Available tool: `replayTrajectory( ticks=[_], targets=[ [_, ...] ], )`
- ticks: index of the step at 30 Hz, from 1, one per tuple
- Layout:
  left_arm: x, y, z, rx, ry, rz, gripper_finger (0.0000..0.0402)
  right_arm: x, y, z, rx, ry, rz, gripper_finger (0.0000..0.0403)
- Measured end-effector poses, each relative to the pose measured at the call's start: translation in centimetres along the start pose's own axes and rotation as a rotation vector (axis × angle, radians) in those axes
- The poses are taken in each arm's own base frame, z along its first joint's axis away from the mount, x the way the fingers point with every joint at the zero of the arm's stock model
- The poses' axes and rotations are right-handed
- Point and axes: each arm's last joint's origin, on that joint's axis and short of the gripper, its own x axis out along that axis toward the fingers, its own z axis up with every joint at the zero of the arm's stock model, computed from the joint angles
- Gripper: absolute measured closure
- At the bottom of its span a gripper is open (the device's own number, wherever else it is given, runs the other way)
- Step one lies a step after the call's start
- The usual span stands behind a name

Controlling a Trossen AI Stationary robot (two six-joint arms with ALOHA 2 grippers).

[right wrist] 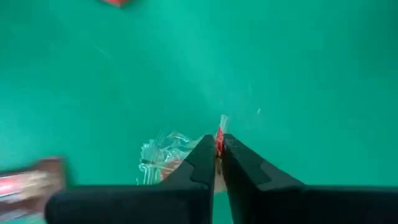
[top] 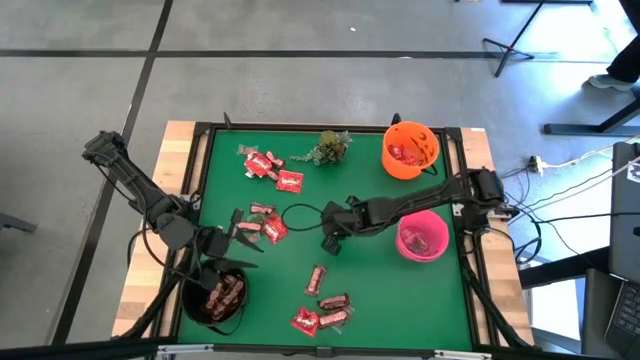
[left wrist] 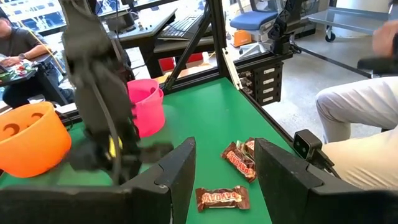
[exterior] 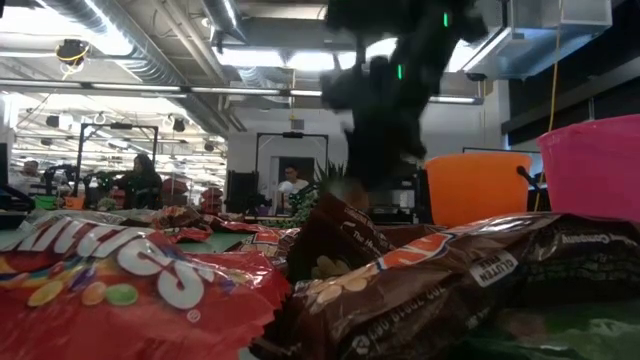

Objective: Sort candy
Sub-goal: Put the orange candy into the pink bucket

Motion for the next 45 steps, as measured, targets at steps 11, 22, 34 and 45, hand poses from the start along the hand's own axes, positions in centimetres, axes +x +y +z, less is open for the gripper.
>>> replayTrajectory(
  ticks=[11,22,34,45],
  targets=[
    [0.0,0.0,-0.1,-0.001,0.013,-0.001,0.0249,-13.7,2.1,2.3,-0.134,-0.079,0.053,0.0398],
    [0.0,0.0,-0.3,-0.003,0.033,0.000,0.0249,-22.1,-0.7,-4.1,0.050,0.127,-0.155,0.0399],
    [0.0,0.0,-0.3,-0.004,0.032,0.000,0.0249,-19.5,-1.4,-8.4,0.149,0.319,-0.328,0.0391],
    [0.0,0.0,-0.3,-0.007,0.031,0.000,0.0249,-16.2,-3.8,-12.2,0.263,0.347,-0.258,0.0391]
  ],
)
